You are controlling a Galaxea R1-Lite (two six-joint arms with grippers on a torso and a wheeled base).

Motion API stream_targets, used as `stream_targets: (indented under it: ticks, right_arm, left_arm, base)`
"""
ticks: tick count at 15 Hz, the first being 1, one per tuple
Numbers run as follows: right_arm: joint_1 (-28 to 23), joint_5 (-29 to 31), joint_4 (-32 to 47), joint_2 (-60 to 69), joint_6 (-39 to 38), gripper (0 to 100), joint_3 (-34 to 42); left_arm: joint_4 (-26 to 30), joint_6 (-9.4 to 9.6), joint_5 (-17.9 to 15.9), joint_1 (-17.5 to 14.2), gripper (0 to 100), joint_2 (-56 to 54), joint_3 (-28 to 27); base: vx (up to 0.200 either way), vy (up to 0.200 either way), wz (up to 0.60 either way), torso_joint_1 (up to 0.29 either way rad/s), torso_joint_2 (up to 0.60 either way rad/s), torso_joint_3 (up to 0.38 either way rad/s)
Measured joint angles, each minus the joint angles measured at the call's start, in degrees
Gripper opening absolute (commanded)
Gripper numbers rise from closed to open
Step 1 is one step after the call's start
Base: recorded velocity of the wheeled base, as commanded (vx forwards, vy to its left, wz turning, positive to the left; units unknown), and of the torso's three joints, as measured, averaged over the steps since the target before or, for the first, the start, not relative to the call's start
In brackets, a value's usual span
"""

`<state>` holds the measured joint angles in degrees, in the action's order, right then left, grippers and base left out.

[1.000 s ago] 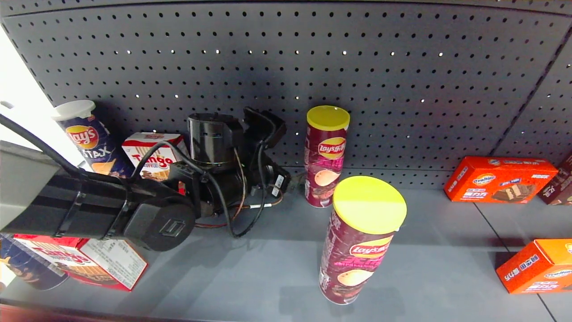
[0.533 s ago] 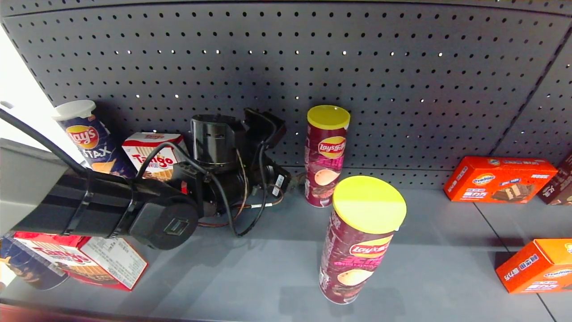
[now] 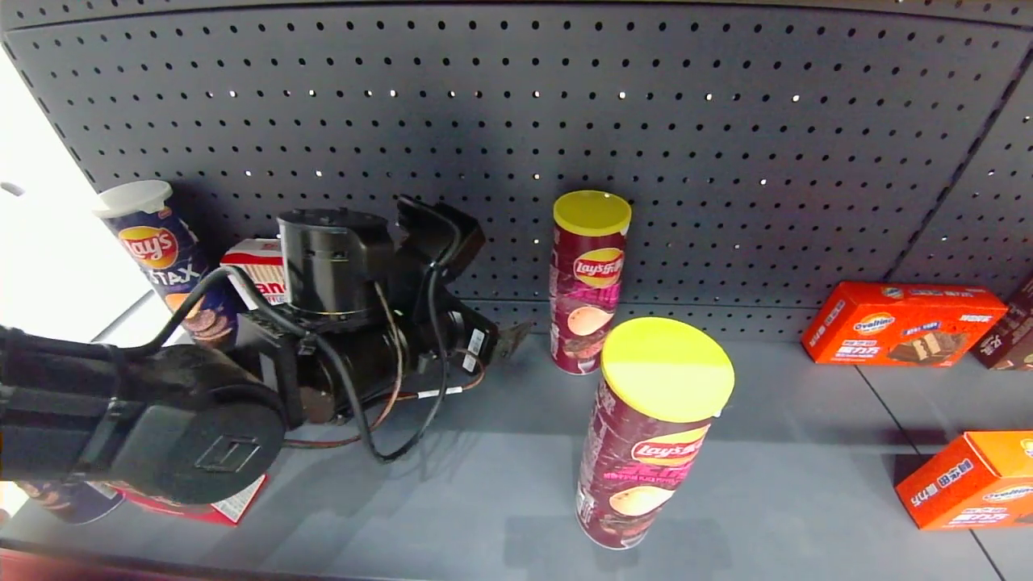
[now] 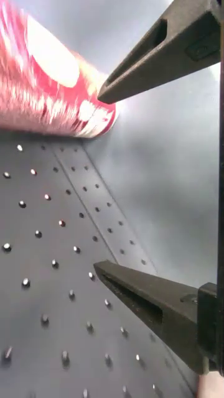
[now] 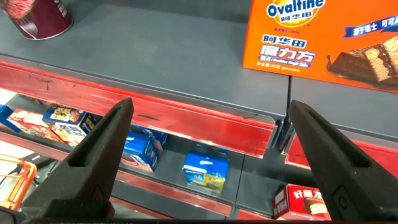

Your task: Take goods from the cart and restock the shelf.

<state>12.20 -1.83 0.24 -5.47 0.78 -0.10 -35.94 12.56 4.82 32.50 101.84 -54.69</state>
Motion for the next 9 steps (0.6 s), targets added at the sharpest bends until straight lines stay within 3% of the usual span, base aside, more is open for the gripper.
stream_targets:
  ticks: [4, 9]
  right_arm:
    - [0.00, 0.00, 0.02, 0.00, 0.00, 100, 0.00]
    - [0.00, 0.00, 0.02, 0.00, 0.00, 100, 0.00]
  left_arm:
    - [-0.20, 0.05, 0.00, 1.90, 100, -9.97, 6.18]
    - [-0.51, -1.80, 0.18, 10.72, 100, -24.33, 17.65]
  base:
    - [0.000, 0.000, 0.00, 0.000, 0.00, 0.000]
    - [0.000, 0.000, 0.00, 0.000, 0.00, 0.000]
